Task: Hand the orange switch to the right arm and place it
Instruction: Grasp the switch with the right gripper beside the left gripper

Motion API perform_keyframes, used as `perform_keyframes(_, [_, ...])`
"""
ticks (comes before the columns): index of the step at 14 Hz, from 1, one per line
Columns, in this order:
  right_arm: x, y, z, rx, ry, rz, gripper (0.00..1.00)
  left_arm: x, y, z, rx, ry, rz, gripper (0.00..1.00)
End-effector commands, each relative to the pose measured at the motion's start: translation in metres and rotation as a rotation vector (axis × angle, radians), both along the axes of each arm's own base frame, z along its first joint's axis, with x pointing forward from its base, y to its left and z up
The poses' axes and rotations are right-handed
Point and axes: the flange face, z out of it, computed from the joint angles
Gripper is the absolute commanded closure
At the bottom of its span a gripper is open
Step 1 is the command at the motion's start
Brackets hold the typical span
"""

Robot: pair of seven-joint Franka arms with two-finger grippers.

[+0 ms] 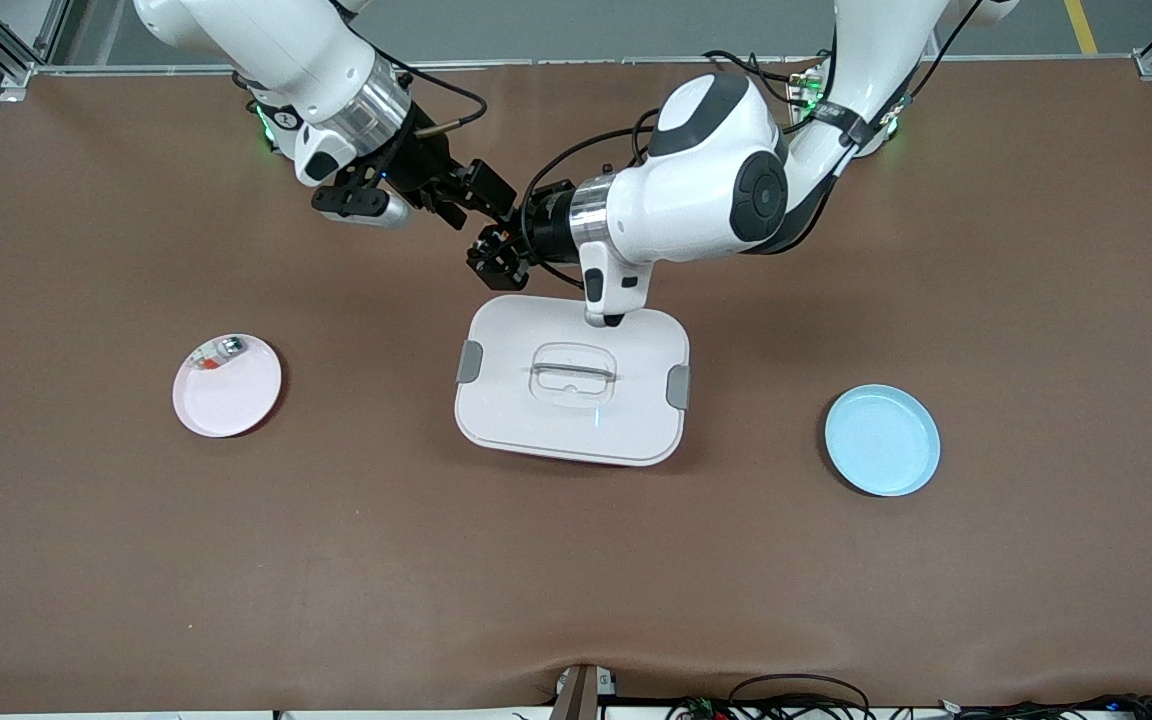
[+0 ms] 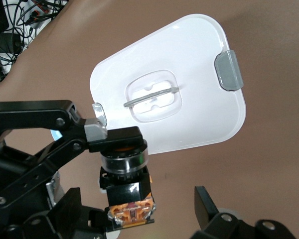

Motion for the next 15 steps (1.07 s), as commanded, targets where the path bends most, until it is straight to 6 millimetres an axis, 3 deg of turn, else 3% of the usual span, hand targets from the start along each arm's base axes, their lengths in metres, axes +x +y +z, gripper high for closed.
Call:
perform_keyframes(1, [-0.001,0.005,-0.004,0.012,0.012,-0.013,0.00,0.001,-0.004,0.004,-0.017,0.014,0.016,1.00])
perform_keyframes(7, [-0.004,0.018,-0.010,0.016,-0.003,-0.003,0.00,0.001,-0.004,0.004,-0.015,0.010,0.014,1.00])
perform_keyframes(9, [-0.003,0.019,-0.012,0.014,0.000,-0.002,0.32,0.002,-0.004,0.003,-0.014,0.010,0.013,1.00])
perform_keyframes(14, [-0.003,0.020,-0.010,0.015,0.000,0.000,0.96,0.003,-0.002,0.004,-0.014,0.008,0.016,1.00])
perform_keyframes(15, [-0.003,0.019,-0.010,0.015,-0.001,0.001,1.00,0.003,-0.002,0.003,-0.013,0.008,0.017,1.00])
